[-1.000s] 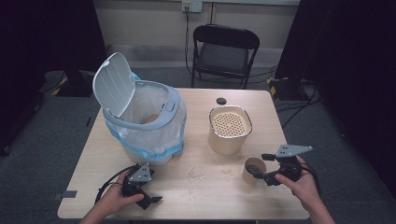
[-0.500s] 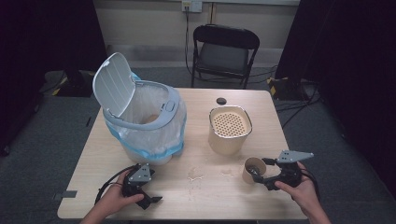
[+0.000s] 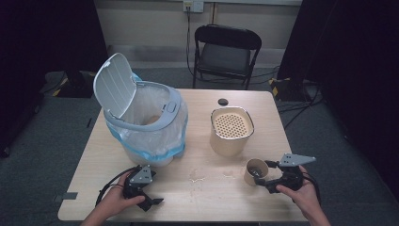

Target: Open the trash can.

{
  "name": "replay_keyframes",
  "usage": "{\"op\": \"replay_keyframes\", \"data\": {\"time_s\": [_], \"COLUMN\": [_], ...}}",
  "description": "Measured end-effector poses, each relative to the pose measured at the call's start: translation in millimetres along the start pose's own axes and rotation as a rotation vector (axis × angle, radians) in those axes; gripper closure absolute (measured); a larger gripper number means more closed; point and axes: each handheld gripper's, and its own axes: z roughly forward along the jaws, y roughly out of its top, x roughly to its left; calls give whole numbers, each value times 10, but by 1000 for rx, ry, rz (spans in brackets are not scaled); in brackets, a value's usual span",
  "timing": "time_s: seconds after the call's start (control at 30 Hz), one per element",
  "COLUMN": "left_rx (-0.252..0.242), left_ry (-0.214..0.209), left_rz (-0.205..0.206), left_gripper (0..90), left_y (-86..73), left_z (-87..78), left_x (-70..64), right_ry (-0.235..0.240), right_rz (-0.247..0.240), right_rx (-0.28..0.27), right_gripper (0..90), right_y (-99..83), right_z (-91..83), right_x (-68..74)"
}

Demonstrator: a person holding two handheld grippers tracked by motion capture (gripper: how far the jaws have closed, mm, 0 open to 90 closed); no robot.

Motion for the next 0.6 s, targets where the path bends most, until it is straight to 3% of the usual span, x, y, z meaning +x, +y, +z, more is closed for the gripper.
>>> {"op": "replay_keyframes", "data": {"time_s": [0.27,0.6], "left_rx": [2,0], "left_ry": [0,0], "left_rz": [0,0], "left_gripper": [0,0], "left_y": [0,0], "left_z": [-1,0], "left_x": [1,1], "right_ry": [11,23], "right_rz": [-25,-29], "right_rx": [21,1], "right_gripper": [145,142], "right_y": [-49,-48], "right_z": [124,223], "right_x": [22,17]}}
